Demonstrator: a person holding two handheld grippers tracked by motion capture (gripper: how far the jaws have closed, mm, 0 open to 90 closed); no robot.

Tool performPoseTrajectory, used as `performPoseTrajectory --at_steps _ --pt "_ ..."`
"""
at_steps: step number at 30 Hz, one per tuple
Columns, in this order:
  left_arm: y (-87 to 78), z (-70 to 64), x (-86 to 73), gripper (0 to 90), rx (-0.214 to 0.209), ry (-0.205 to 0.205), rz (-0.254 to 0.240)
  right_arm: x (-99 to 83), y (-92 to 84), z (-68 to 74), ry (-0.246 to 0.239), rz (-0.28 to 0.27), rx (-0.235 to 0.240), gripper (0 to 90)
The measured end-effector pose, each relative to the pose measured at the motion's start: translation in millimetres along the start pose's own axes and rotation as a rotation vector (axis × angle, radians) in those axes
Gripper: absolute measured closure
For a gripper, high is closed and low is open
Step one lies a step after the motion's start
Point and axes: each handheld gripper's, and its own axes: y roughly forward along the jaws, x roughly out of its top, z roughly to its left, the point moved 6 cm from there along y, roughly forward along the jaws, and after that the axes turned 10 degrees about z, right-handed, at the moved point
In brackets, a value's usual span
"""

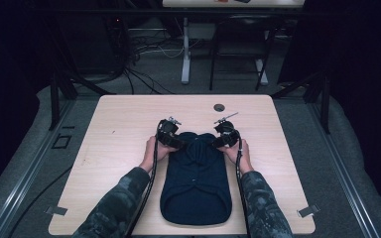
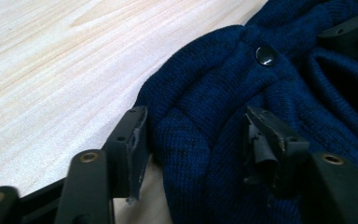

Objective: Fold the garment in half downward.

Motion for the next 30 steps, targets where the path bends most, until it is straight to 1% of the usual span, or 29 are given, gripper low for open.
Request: performPoseTrajectory --at_steps 1,4,5,7,8,9,10,11,12,13,14,15,16,17,19,21,22,23,24,25,26,27,28,29,30 --pt "-0.1 -0.8 -0.7 46.6 -0.005 0.002 -0.005 -0.2 0.2 0.9 -0.001 -0.004 0.004 60.0" --pt "-0.6 -3.0 -1.5 52.3 -0.017 0.011 -0.007 -0.8 0.0 1.6 -0.010 0.003 -0.001 63.1" --pt "-0.6 -3.0 -1.5 54.3 -0.017 0.011 -0.007 -0.6 0.3 2.3 -0.008 -0.002 0.002 63.9" --pt "-0.8 -5.9 -2.3 58.2 -0.022 0.027 -0.004 -0.8 0.3 3.1 -0.011 0.001 0.002 66.2" --pt "-0.9 -6.6 -2.6 60.1 -0.021 0.033 0.000 -0.9 -0.3 3.4 -0.022 0.009 -0.004 67.5" --pt "-0.9 -6.6 -2.6 61.6 -0.021 0.033 0.000 -0.9 -0.3 3.4 -0.022 0.009 -0.004 67.5" --pt "-1.1 -7.2 -2.8 63.3 -0.019 0.039 -0.001 -0.8 -0.6 6.2 -0.037 0.002 -0.021 69.9" --pt "-1.2 -8.0 -3.2 63.3 -0.019 0.043 -0.002 -0.8 -0.6 6.2 -0.037 0.002 -0.021 69.9" --pt "-1.2 -9.1 -3.4 64.5 -0.019 0.045 -0.008 -0.4 -0.3 8.1 -0.054 -0.016 -0.033 71.0" --pt "-1.4 -10.2 -3.8 65.9 -0.015 0.050 -0.011 -1.3 -1.3 9.7 -0.069 -0.015 -0.048 72.0" --pt "-1.7 -11.1 -4.0 67.0 -0.009 0.057 -0.015 -1.8 -1.4 10.8 -0.076 -0.027 -0.064 72.9" --pt "-2.5 -13.3 -4.1 68.4 0.011 0.068 -0.018 -3.1 -3.0 12.4 -0.091 -0.054 -0.073 75.2" --pt "-2.5 -13.3 -4.1 68.9 0.011 0.068 -0.018 -3.8 -3.6 13.0 -0.090 -0.065 -0.078 75.8" --pt "-4.3 -15.8 -3.5 69.3 0.026 0.081 -0.025 -5.0 -4.9 13.5 -0.097 -0.063 -0.083 76.4" --pt "-6.5 -17.5 -2.9 69.7 0.019 0.086 -0.035 -6.5 -7.2 14.0 -0.105 -0.079 -0.101 77.3" --pt "-7.5 -18.2 -2.6 69.8 0.025 0.087 -0.038 -7.3 -8.8 14.7 -0.109 -0.085 -0.104 77.6" --pt "-10.3 -19.8 -2.3 69.8 0.020 0.098 -0.045 -8.8 -13.2 16.2 -0.117 -0.102 -0.101 77.8" --pt "-10.3 -19.8 -2.3 69.8 0.020 0.098 -0.045 -8.8 -13.2 16.2 -0.117 -0.102 -0.101 77.8" --pt "-12.9 -21.5 -1.7 69.8 0.017 0.103 -0.056 -10.4 -19.7 17.2 -0.129 -0.116 -0.110 77.8" --pt "-15.6 -22.6 -1.2 69.8 0.018 0.109 -0.062 -10.4 -19.7 17.2 -0.129 -0.116 -0.110 77.8" --pt "-18.2 -23.9 -0.6 69.7 0.018 0.114 -0.070 -10.7 -23.0 18.8 -0.128 -0.136 -0.105 77.8" --pt "-21.1 -25.0 -0.4 69.6 0.016 0.125 -0.069 -12.3 -30.5 20.6 -0.140 -0.150 -0.108 77.8" --pt "-23.9 -26.3 0.1 69.6 0.017 0.131 -0.076 -12.3 -30.5 20.6 -0.140 -0.150 -0.108 77.8" --pt "-26.5 -27.3 0.4 69.4 0.018 0.138 -0.079 -12.7 -33.9 21.8 -0.144 -0.164 -0.102 77.8" --pt "-31.5 -28.8 0.7 69.3 0.019 0.147 -0.082 -14.0 -41.1 24.6 -0.159 -0.179 -0.103 77.8"
